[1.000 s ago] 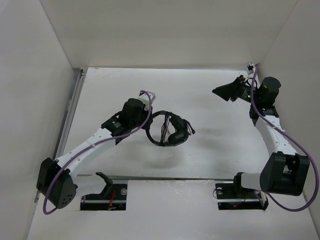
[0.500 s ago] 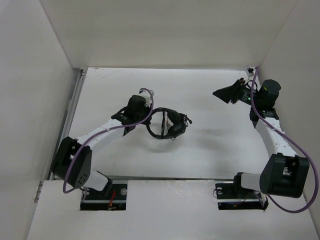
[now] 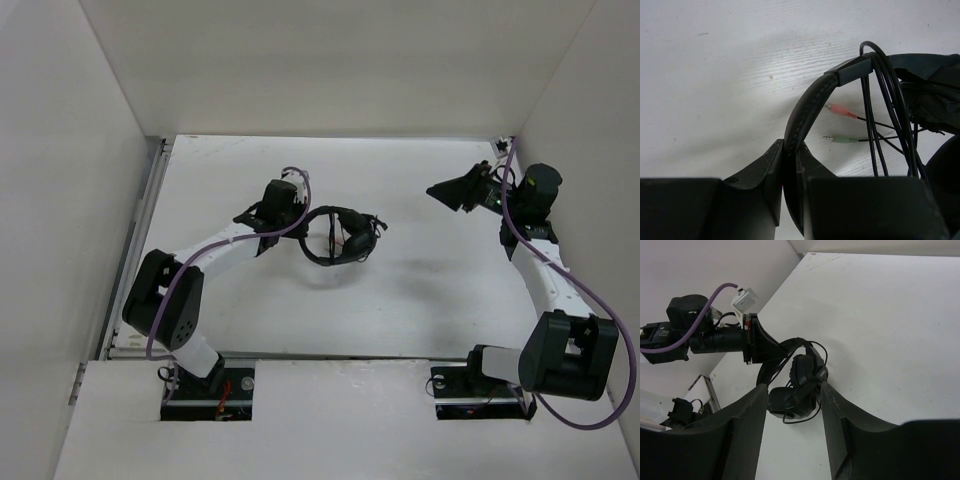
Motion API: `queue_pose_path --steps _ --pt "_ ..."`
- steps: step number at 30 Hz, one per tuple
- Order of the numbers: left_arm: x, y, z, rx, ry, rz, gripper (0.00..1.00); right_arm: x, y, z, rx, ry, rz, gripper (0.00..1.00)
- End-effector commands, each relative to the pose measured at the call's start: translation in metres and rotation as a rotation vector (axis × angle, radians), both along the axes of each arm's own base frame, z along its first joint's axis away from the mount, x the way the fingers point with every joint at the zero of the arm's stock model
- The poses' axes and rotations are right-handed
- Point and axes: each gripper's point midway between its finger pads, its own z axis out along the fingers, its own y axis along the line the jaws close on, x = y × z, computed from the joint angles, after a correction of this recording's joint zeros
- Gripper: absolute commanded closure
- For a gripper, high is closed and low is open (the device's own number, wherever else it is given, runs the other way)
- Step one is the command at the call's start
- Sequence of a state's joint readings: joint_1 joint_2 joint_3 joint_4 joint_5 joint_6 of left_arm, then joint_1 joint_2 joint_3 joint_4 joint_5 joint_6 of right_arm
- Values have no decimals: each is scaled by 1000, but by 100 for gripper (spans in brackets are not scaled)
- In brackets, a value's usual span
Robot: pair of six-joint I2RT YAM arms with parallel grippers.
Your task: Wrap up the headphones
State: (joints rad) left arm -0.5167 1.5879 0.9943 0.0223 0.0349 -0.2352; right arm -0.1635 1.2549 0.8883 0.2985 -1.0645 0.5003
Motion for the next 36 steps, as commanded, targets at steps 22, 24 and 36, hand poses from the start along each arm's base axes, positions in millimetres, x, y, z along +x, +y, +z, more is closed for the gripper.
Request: queue_pose_path --steps 22,24,36 --pt "55 -9 14 -131 -23 99 98 -11 5 -9 -62 -37 7 47" --pt "60 -9 9 -126 -17 103 98 -11 5 -8 -62 -38 7 47" --pt "79 -9 -12 -95 10 131 95 -11 0 -7 -60 -38 -9 47"
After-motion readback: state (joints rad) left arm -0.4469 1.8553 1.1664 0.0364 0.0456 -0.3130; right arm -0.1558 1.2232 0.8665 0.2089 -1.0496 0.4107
